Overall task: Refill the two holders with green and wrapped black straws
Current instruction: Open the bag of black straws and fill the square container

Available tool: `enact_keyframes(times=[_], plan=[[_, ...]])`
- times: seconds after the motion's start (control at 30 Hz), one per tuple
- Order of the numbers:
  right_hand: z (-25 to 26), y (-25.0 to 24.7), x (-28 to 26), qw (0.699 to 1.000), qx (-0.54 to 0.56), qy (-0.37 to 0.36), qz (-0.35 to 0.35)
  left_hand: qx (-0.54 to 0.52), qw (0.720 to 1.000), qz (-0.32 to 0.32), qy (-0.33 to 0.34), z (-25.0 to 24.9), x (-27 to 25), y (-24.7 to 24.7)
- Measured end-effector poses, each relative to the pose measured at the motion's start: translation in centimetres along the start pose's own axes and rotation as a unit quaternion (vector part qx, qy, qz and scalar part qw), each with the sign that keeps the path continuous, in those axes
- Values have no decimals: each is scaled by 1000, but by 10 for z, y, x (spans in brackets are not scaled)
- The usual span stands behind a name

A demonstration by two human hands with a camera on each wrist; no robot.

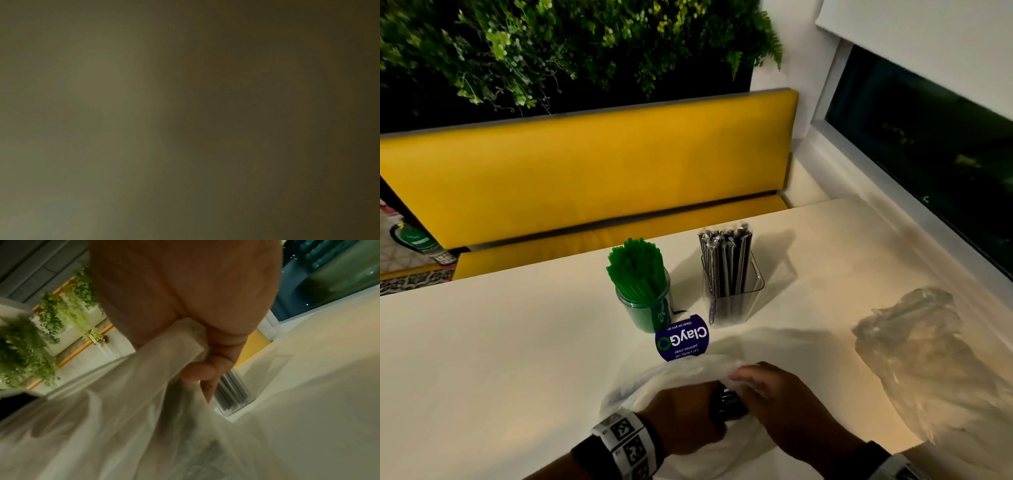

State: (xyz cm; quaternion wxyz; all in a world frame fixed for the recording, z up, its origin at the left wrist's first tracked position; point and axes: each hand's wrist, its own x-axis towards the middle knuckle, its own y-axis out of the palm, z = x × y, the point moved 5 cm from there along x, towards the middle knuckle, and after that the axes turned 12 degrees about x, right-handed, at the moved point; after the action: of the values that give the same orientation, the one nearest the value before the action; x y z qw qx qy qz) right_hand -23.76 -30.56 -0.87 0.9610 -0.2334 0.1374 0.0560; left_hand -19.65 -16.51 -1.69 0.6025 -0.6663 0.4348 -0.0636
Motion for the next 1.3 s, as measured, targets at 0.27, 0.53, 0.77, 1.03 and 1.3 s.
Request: enact_keyframes(times=[0.27, 0.53, 0.77, 1.03, 1.3], plan=[[-10, -24, 2, 997, 16, 24, -75, -50, 995, -70, 47, -11, -9, -13], [-18, -27, 6, 989, -124, 52, -55, -453, 868, -175, 99, -20, -38, -112], [8, -36, 34, 932, -339, -47, -121, -627, 658, -414, 53, 14, 10, -225], [26, -40, 52, 934, -349, -10, -79, -535, 718, -435, -88, 45, 103, -186], [29, -43, 56, 943, -327, 42, -48, -362, 879, -303, -67, 54, 122, -136]])
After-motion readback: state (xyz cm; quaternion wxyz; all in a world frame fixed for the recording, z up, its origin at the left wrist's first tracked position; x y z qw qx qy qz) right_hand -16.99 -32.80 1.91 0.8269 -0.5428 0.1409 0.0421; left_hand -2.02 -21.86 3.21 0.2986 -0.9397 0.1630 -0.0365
